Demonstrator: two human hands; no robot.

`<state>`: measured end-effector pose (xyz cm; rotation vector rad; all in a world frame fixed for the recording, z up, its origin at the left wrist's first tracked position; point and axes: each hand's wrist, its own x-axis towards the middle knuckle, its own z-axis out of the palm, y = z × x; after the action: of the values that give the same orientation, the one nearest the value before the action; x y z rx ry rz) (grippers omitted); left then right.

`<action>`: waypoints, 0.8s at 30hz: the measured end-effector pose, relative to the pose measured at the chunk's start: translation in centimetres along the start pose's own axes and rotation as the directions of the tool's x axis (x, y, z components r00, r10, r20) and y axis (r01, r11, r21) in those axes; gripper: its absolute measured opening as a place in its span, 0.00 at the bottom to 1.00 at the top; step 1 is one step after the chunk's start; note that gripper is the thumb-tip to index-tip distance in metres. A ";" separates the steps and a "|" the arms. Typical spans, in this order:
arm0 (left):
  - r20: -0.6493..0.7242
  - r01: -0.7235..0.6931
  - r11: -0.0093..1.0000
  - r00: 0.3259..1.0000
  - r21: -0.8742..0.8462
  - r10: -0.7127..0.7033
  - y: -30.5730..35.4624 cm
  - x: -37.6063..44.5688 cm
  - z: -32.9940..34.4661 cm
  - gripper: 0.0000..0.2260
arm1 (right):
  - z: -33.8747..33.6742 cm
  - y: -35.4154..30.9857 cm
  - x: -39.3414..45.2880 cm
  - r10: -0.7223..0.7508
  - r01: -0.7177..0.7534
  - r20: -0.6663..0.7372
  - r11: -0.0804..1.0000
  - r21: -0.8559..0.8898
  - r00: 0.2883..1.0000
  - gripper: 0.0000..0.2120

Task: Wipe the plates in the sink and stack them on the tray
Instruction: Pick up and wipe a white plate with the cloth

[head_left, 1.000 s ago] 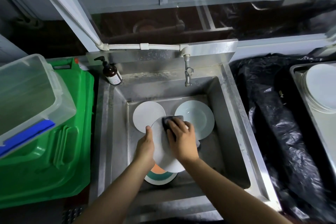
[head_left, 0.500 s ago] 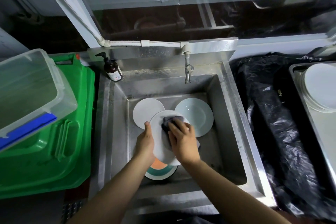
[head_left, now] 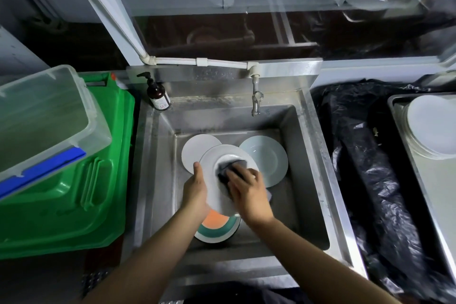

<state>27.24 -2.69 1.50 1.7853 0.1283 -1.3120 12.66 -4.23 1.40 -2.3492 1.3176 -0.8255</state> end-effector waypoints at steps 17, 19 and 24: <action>-0.050 0.022 0.985 0.998 -0.169 -0.031 1.6 -0.2 -1.0 0.40 | -3.2 -0.8 0.1 -0.073 0.075 0.077 0.997 -0.024 0.994 0.15; -0.009 0.040 0.989 0.999 -0.144 -0.042 0.7 2.4 -1.0 0.40 | -3.2 -2.4 -0.5 -0.193 0.197 0.119 0.980 -0.014 0.974 0.15; 0.160 0.130 0.950 0.983 -0.282 -0.087 0.1 4.8 -1.3 0.50 | -4.8 -1.1 0.2 -0.321 0.326 0.149 0.945 -0.013 0.935 0.16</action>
<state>30.29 -3.74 -2.30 1.4452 0.3272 -1.4169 10.44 -3.81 5.82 -2.6435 0.9080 -0.7055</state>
